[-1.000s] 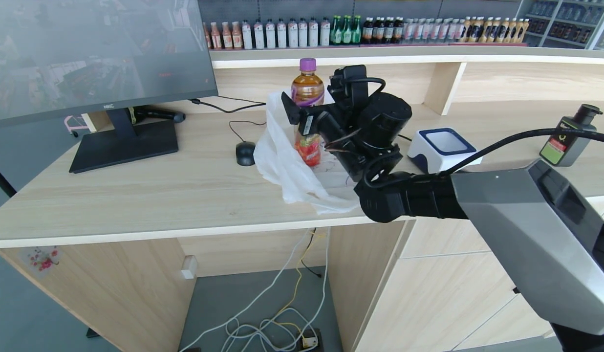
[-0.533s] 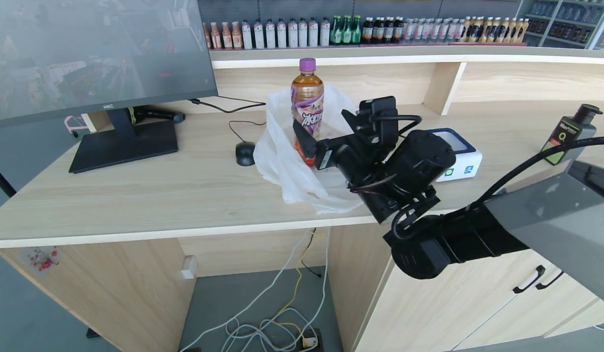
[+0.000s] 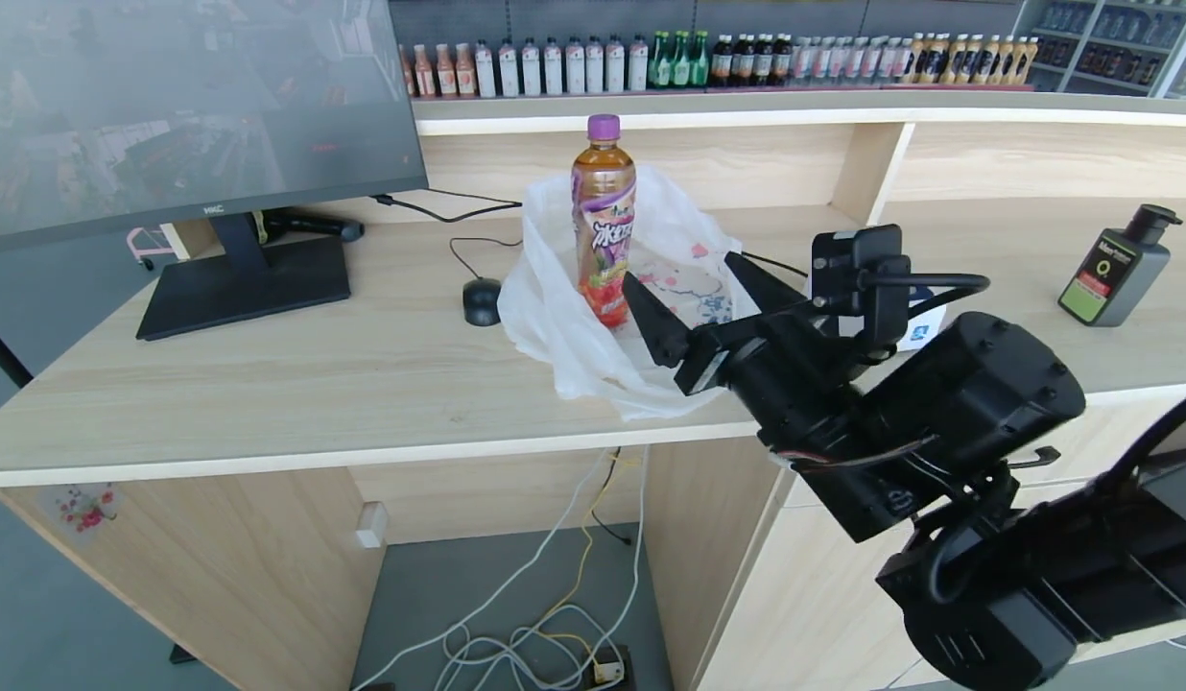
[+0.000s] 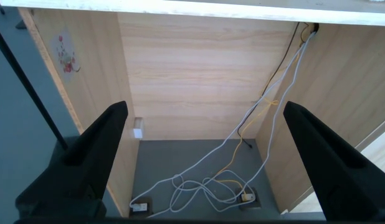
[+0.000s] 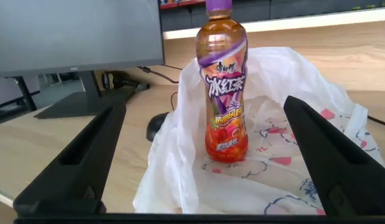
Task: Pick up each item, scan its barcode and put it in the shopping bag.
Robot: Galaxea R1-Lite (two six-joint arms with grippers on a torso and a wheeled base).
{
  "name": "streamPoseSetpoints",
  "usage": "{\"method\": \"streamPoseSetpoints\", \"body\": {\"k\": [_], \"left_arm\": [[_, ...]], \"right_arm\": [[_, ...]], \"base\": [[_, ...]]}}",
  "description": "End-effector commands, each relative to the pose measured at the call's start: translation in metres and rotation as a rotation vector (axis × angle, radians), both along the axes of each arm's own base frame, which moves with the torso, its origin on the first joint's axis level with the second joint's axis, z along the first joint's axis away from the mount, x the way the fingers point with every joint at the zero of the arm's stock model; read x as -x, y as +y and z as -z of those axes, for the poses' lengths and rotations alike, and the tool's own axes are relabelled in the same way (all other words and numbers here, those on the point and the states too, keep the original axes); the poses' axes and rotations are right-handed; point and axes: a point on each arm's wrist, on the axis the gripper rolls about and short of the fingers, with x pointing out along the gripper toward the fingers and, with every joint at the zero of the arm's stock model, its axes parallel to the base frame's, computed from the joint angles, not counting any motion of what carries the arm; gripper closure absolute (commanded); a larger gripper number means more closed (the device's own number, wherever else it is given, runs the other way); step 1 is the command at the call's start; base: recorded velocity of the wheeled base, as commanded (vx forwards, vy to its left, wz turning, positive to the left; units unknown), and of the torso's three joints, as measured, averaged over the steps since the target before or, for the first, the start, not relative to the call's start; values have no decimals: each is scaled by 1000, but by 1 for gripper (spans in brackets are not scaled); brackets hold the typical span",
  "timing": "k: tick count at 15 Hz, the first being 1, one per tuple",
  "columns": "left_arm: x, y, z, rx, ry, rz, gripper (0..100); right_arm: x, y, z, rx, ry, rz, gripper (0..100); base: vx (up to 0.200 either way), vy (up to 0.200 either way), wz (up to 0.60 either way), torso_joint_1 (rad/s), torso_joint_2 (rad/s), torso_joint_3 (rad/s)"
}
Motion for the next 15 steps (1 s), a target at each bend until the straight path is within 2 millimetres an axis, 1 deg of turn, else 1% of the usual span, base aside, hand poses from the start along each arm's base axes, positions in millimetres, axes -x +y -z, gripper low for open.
{"method": "streamPoseSetpoints", "body": {"k": [1, 2, 3, 4, 5, 6, 7, 9, 12, 15], "left_arm": [[0, 0, 0, -1, -1, 0, 0], [0, 0, 0, 4, -1, 0, 0], [0, 0, 0, 2, -1, 0, 0], [0, 0, 0, 1, -1, 0, 0], [0, 0, 0, 1, -1, 0, 0], [0, 0, 0, 2, -1, 0, 0], [0, 0, 0, 1, -1, 0, 0], [0, 0, 0, 2, -1, 0, 0], [0, 0, 0, 10, -1, -2, 0], [0, 0, 0, 8, -1, 0, 0]], "right_arm": [[38, -27, -8, 25, 6, -10, 0], [51, -39, 7, 73, 62, -11, 0], [54, -41, 7, 63, 73, -16, 0], [53, -41, 1, 36, 59, -20, 0], [55, -42, 2, 20, 73, -21, 0], [57, -45, 6, 22, 97, -17, 0], [61, -49, 17, 42, 138, -10, 0], [65, -52, 20, 76, 139, -2, 0], [72, -48, 25, 98, 150, -32, 0], [73, -49, 27, 103, 158, -31, 0]], "base": [[0, 0, 0, 0, 0, 0], [0, 0, 0, 0, 0, 0], [0, 0, 0, 0, 0, 0], [0, 0, 0, 0, 0, 0], [0, 0, 0, 0, 0, 0], [0, 0, 0, 0, 0, 0], [0, 0, 0, 0, 0, 0], [0, 0, 0, 0, 0, 0], [0, -200, 0, -6, 2, 5], [0, -200, 0, 6, 5, 1]]}}
